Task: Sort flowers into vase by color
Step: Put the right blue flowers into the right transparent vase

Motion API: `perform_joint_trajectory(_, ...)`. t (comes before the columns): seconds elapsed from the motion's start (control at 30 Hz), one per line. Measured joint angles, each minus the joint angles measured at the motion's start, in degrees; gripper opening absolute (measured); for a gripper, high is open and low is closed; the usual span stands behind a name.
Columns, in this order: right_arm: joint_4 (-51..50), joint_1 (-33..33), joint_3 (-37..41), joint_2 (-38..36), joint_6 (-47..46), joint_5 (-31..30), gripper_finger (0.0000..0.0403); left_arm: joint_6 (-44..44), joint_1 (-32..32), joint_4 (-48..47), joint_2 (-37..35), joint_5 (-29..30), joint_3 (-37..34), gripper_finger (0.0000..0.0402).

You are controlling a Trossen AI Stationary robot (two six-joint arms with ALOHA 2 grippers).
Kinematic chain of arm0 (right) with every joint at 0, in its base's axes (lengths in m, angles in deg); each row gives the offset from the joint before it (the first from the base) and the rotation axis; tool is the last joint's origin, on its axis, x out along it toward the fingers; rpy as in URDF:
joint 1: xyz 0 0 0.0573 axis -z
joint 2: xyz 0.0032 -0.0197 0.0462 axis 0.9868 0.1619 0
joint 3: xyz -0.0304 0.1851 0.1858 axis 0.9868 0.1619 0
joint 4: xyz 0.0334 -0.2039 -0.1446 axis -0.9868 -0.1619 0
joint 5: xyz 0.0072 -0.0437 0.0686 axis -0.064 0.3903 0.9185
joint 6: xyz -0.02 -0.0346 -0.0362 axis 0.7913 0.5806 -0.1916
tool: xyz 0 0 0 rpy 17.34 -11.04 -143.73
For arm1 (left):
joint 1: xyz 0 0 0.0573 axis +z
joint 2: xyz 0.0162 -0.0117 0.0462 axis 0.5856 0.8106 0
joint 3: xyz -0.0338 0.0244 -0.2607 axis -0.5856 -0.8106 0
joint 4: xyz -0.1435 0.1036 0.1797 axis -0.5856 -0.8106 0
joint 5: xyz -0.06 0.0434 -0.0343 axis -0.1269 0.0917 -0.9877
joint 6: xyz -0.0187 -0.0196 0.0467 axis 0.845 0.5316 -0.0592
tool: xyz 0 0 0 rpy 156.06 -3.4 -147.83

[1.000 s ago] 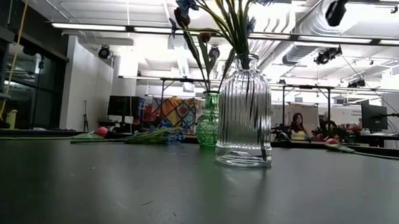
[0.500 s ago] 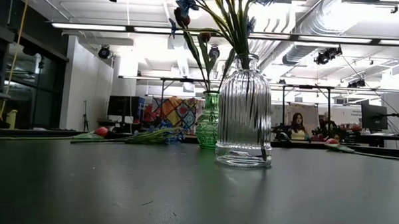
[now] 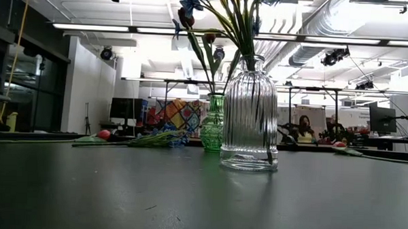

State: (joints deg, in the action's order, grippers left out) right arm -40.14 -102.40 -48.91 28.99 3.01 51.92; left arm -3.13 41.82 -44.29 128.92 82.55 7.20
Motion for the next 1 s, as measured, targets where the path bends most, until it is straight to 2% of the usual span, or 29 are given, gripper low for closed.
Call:
perform_joint_trajectory(0.27,-0.8,0.1,0.1,3.1,0.2,-5.5,0.0,-1.2,0.0,0.0,0.0,1.0,0.0,0.0234)
perform_joint_trajectory(0.53,-0.2,0.1,0.1,1.5,1.7,-5.8,0.0,-1.7,0.0,0.0,0.0,1.1,0.0,0.0234)
perform_joint_trajectory(0.67,-0.1,0.1,0.0,0.6,3.2,-8.1,0.0,-2.1,0.0,-0.1,0.0,1.2,0.0,0.0234)
perform_joint_trajectory(1.0,-5.6,0.1,0.1,0.7,2.5,-8.9,0.0,-2.2,0.0,-0.3,0.0,1.5,0.0,0.0234)
